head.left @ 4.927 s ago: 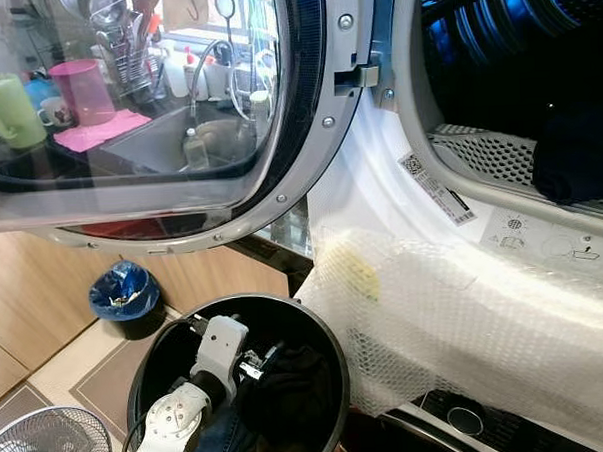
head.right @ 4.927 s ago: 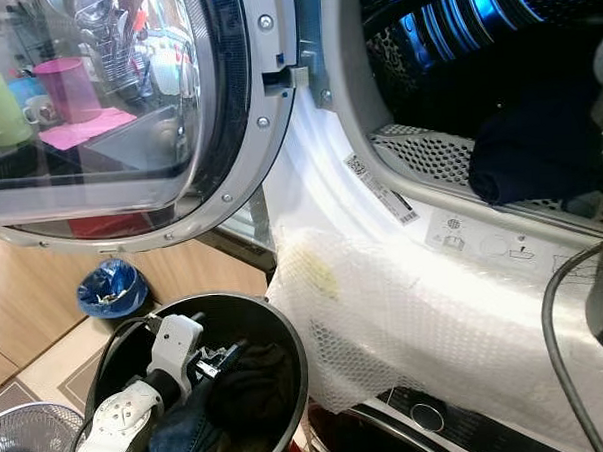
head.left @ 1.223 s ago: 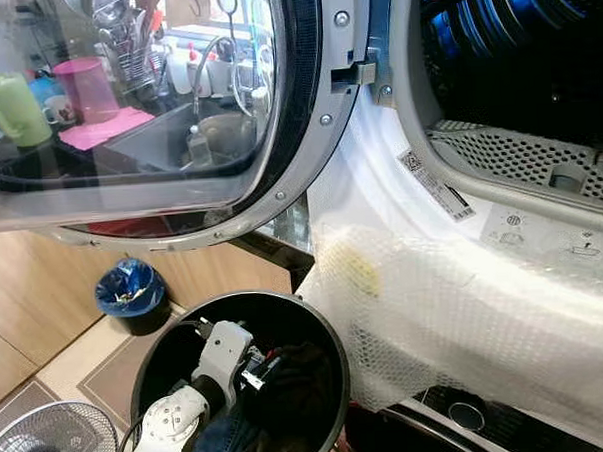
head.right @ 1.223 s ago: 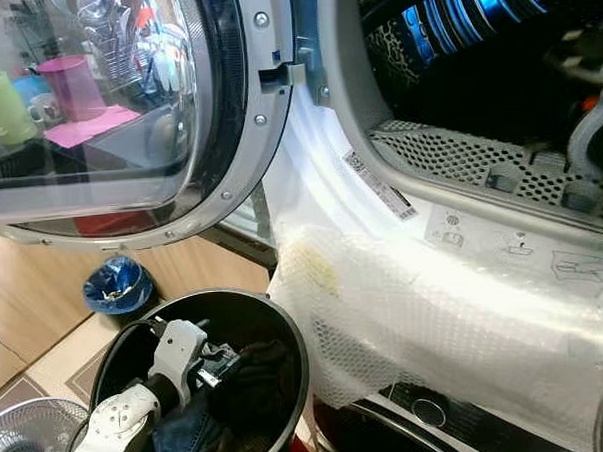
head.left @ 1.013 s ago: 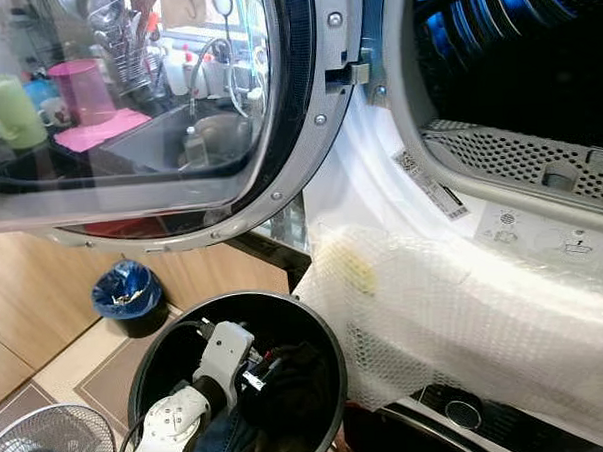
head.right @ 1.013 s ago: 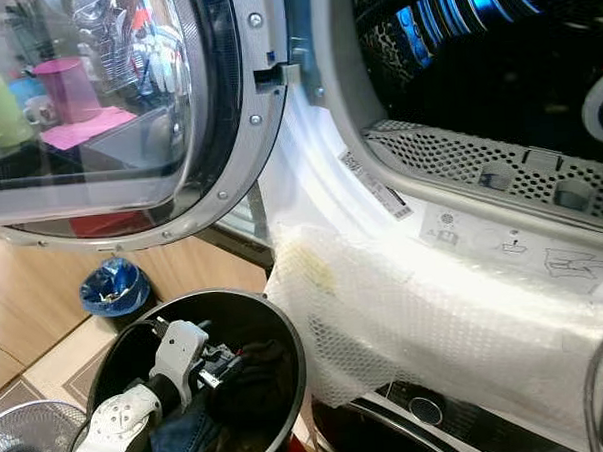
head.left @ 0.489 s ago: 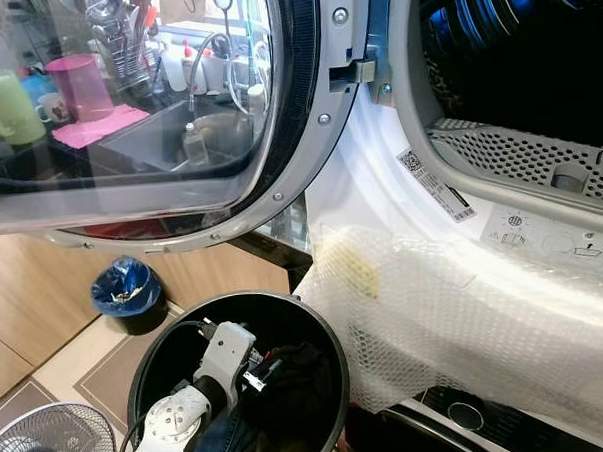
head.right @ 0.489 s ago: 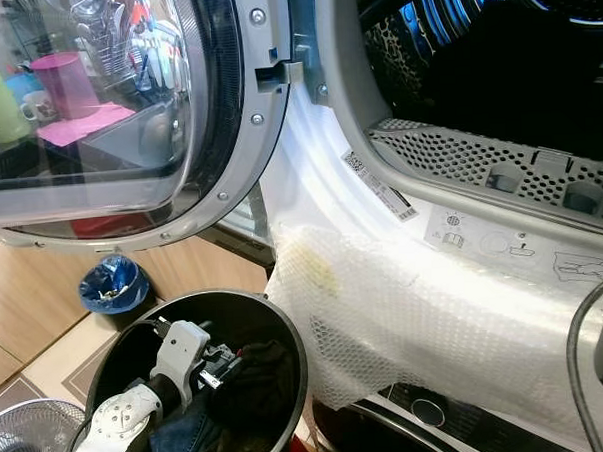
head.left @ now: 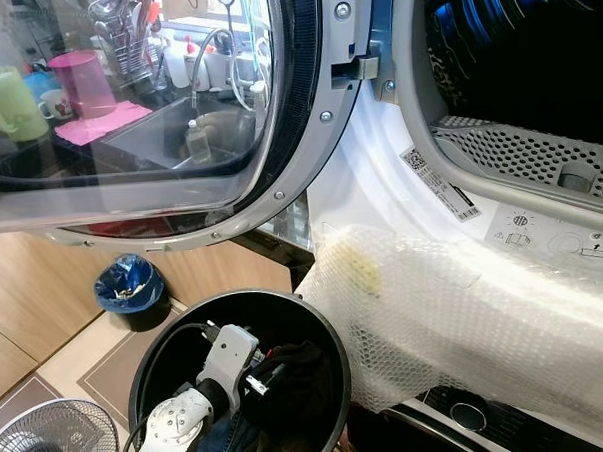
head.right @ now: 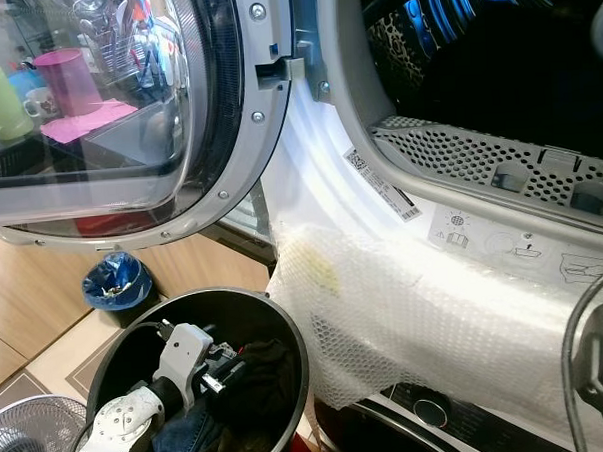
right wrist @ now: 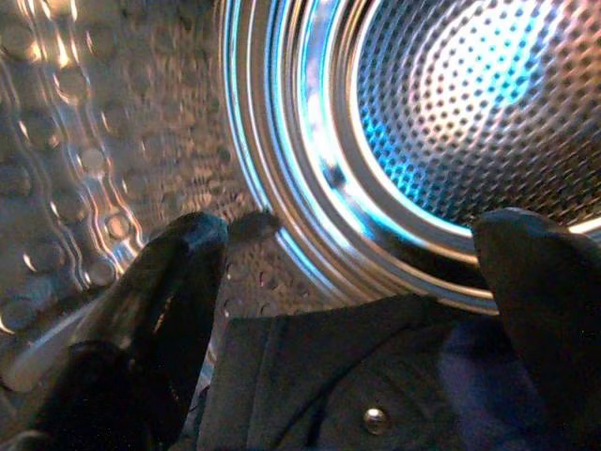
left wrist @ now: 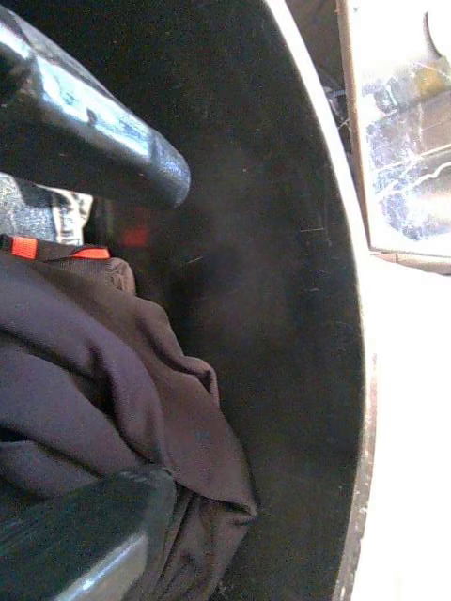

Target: Clothes washing

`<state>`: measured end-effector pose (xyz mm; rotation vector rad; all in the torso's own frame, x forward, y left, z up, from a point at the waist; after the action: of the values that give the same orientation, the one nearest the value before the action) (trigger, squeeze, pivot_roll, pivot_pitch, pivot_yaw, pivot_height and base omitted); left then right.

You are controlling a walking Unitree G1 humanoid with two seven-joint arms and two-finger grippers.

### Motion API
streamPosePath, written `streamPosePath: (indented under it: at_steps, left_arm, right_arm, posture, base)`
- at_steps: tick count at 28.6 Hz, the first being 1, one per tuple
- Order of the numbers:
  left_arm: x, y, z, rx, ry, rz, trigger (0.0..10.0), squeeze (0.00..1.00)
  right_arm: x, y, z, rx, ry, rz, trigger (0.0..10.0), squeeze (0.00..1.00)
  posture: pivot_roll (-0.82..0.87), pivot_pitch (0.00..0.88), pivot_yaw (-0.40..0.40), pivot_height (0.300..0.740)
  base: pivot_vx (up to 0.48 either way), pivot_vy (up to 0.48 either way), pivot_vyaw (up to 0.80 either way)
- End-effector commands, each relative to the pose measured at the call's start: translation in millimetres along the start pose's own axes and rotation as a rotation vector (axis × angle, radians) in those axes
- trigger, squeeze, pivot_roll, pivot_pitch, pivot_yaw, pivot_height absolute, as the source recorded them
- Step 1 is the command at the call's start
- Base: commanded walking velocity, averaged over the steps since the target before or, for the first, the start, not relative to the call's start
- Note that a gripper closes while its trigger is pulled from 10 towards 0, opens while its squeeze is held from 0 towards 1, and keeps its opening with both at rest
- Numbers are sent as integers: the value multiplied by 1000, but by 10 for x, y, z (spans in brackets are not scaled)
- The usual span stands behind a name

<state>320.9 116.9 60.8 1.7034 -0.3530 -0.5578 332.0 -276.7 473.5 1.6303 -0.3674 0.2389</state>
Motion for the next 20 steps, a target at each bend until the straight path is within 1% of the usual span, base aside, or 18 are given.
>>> streamPosePath:
  at_steps: [1, 2, 4, 6, 8, 9, 10, 11, 12, 13, 15, 16, 17, 18, 19, 20]
  left_arm:
    - [-23, -23, 15, -8, -10, -9, 10000, 0]
    - [-27, -29, 16, -9, -10, -10, 10000, 0]
    - [-28, -31, 19, -10, -10, -12, 10000, 0]
    - [-29, -33, 20, -12, -11, -13, 10000, 0]
    - [-29, -35, 21, -13, -11, -14, 10000, 0]
    - [-29, -35, 23, -13, -14, -14, 10000, 0]
    - [-29, -35, 24, -13, -15, -14, 10000, 0]
    - [-28, -35, 26, -12, -16, -15, 10000, 0]
    - [-28, -33, 23, -11, -17, -14, 10000, 0]
    - [-29, -32, 19, -11, -16, -14, 10000, 0]
    - [-32, -32, 7, -10, -14, -15, 10000, 0]
    - [-32, -31, 0, -8, -13, -15, 10000, 0]
    - [-32, -29, -6, -7, -12, -15, 10000, 0]
    - [-32, -29, -6, -7, -12, -15, 10000, 0]
    - [-33, -28, -8, -6, -11, -14, 10000, 0]
    - [-31, -22, -10, -6, -11, -12, 10000, 0]
  right_arm:
    - [-113, 56, -22, 24, 25, 0, 10000, 0]
    - [-216, 101, -72, 32, 73, 11, 10000, 0]
    - [-348, 130, -173, 38, 169, 24, 10000, 0]
    - [-546, 174, -325, -10, 297, 82, 10000, 0]
    - [-727, 187, -444, -72, 389, 139, 10000, 0]
    - [-918, 102, -570, -121, 495, 148, 10000, 0]
    - [-1006, 51, -629, -138, 547, 144, 10000, 0]
    - [-1138, -28, -729, -165, 631, 144, 10000, 0]
    - [-1390, -195, -910, -202, 781, 119, 10000, 0]
    - [-1500, -275, -987, -216, 846, 101, 10000, 0]
    - [-1691, -416, -1104, -208, 953, 60, 10000, 0]
    - [-1756, -491, -1138, -220, 987, 27, 10000, 0]
    - [-1846, -594, -1188, -262, 1030, -6, 10000, 0]
    - [-1846, -594, -1188, -262, 1030, -6, 10000, 0]
    - [-1941, -675, -1233, -268, 1078, -24, 10000, 0]
    - [-2057, -724, -1302, -228, 1146, -22, 10000, 0]
  posture:
    - [15, 105, 83, 740]
    - [15, 108, 82, 740]
    - [16, 108, 81, 740]
    - [13, 109, 80, 740]
    - [11, 111, 81, 740]
    - [11, 111, 81, 740]
    - [11, 111, 81, 740]
    - [10, 112, 79, 740]
    - [11, 112, 78, 740]
    - [14, 111, 76, 740]
    - [14, 111, 76, 740]
    - [16, 112, 78, 740]
    - [16, 112, 78, 740]
    - [16, 112, 78, 740]
    - [19, 113, 79, 740]
    - [22, 107, 77, 740]
  base:
    - [0, 0, 0]
    - [0, 0, 0]
    - [0, 0, 0]
    - [0, 0, 0]
    - [0, 0, 0]
    - [0, 0, 0]
    - [0, 0, 0]
    - [0, 0, 0]
    - [0, 0, 0]
    - [0, 0, 0]
    - [0, 0, 0]
    - [0, 0, 0]
    - [0, 0, 0]
    - [0, 0, 0]
    - [0, 0, 0]
    - [0, 0, 0]
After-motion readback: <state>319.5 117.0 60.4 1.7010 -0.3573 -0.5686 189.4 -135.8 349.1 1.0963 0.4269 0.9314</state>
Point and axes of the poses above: a point about 5 cm out from each wrist's last joint towards the gripper, its own x axis pointing out of the wrist towards the gripper, its own y axis along the axis of the wrist's last joint, z = x × y, the point moved 4 cm from there along x, pointing out of the wrist towards the gripper, and after that the axes turned 1 degree about -x, right-handed, at the moved point
